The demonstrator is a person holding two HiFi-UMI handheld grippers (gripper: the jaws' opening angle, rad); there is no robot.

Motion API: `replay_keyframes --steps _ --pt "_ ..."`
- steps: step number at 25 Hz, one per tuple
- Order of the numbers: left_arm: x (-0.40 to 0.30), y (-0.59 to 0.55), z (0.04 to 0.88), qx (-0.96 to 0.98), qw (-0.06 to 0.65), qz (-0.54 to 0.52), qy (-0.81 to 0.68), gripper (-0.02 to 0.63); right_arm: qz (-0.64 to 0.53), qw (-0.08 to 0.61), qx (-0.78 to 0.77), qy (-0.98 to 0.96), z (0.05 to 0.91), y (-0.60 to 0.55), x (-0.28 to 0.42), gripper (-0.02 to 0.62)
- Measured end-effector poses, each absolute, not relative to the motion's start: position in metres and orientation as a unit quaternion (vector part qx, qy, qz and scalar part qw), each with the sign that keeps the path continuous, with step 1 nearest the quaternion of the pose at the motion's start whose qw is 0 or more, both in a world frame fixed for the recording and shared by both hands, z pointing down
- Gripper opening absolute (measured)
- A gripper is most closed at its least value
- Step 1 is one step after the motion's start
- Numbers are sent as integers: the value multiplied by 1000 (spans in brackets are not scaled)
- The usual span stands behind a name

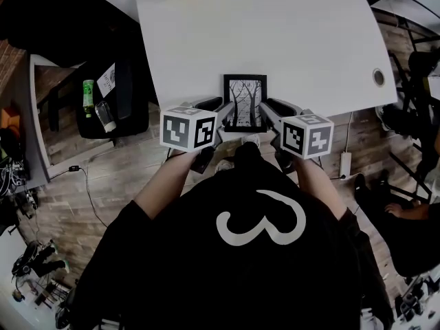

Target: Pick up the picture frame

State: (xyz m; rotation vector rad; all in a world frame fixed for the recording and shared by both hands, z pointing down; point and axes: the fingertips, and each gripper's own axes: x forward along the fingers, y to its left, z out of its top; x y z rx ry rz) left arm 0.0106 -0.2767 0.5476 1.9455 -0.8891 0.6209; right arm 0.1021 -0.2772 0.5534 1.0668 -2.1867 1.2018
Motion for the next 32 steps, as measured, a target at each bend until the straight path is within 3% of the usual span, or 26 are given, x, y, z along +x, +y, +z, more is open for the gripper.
replay_keyframes --steps 14,32 --pt "9 -275 561 771 457 253 -365 126 410 255 399 -780 564 -278 99 98" --pt "7 -276 563 766 442 281 -374 104 402 258 404 -780 564 -278 99 109"
